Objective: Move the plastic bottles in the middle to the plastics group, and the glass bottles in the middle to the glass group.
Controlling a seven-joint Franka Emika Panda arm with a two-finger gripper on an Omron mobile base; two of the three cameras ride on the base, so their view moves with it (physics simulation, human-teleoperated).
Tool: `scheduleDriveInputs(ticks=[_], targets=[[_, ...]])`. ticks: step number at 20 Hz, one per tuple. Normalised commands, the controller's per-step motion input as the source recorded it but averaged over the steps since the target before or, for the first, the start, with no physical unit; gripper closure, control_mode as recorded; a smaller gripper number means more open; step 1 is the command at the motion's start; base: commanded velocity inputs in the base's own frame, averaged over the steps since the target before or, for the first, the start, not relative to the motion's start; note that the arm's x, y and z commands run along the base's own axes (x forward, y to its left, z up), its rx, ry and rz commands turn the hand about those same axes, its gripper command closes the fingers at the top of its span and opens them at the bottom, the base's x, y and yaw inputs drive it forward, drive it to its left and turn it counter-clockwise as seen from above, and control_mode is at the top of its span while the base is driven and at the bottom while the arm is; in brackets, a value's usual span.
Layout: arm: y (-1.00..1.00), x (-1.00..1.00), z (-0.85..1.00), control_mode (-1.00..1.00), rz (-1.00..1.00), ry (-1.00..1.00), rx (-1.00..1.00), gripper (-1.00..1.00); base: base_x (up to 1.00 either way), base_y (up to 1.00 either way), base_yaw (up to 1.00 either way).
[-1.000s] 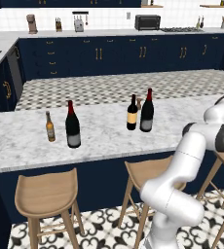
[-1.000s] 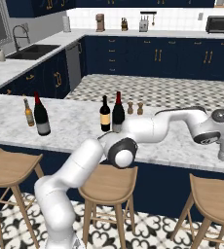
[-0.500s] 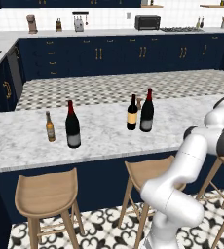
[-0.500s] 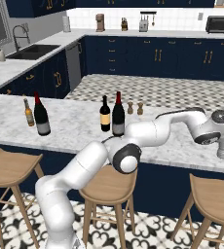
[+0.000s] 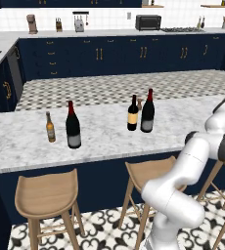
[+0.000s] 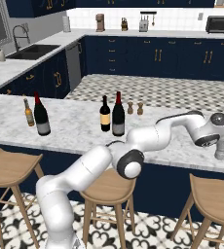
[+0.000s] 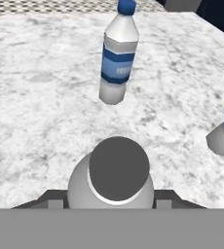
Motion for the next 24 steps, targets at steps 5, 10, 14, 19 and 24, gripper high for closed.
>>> scheduleDriveInputs(ticks=[5,10,14,19,24], targets=[[0.00,0.03,-0.11,-1.00,0.00,0.00,0.00,1.00,0.00,0.00,0.00],[0.00,0.11,-0.26,-1.00,0.00,-0.01,0.00,1.00,0.00,0.00,0.00],[0.00,0.21,0.00,-1.00,0.00,-0.06,0.00,1.00,0.00,0.00,0.00],[0.00,0.01,0.00,-1.00,0.00,0.00,0.00,-1.00,0.00,0.00,0.00],[0.00,0.00,0.01,-1.00,0.00,0.00,0.00,-1.00,0.00,0.00,0.00]])
